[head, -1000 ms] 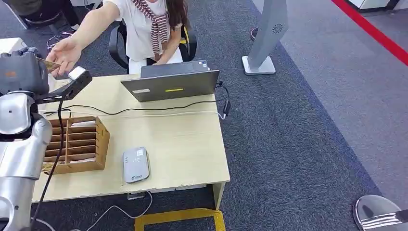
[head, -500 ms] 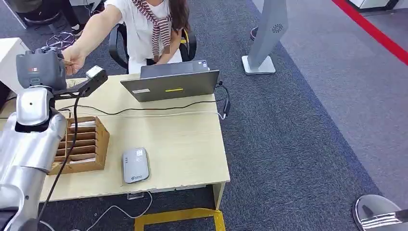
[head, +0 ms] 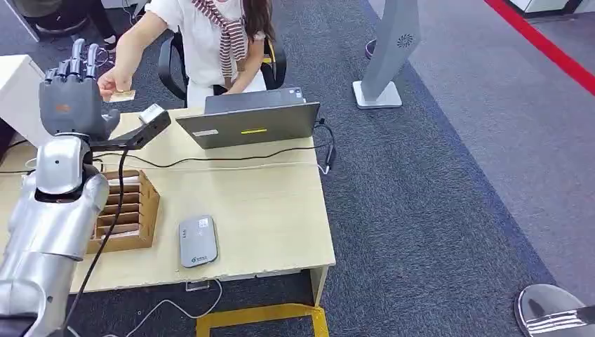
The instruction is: Pass the card to the sensor for recognition and then transmit it.
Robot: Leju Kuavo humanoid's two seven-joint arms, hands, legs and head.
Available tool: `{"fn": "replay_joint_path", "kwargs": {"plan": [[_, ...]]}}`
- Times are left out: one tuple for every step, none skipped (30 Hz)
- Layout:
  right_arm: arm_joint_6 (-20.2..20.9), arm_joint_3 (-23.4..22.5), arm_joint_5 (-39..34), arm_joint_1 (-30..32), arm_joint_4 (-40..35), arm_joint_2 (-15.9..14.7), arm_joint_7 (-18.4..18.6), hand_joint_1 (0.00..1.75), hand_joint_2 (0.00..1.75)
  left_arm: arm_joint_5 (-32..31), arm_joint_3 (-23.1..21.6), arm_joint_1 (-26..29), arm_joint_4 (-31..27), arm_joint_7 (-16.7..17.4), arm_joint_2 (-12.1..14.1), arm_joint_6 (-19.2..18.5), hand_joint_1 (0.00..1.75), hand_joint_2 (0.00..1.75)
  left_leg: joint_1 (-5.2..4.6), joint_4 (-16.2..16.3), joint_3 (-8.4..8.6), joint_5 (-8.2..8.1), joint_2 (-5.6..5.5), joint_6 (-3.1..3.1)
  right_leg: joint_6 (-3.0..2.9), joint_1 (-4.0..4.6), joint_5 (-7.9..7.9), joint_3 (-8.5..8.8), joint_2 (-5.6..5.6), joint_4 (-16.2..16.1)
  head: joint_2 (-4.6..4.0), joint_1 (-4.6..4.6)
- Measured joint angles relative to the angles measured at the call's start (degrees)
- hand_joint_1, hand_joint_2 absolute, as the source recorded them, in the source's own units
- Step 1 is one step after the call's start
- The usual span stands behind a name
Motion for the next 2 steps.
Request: {"fn": "replay_joint_path", "kwargs": {"plan": [[-0.1,0.0,-0.3,0.1,0.0,0.0,-0.3,0.0,1.75,1.3,0.0,1.2,-1.9,-1.1,0.1,0.3,0.0,1.75,0.0,0.0,-0.01,0.0,-0.01,0.0,0.01,0.0,-0.01,0.0,-0.01,0.0,0.0,0.0],[-0.1,-0.1,-0.8,0.4,0.0,0.0,-0.7,0.0,1.75,3.6,0.0,3.3,-4.4,-2.6,0.5,0.5,0.0,1.75,0.0,0.0,-0.05,-0.01,0.0,0.01,0.02,0.0,-0.02,0.01,0.0,0.0,0.0,0.09]]}}
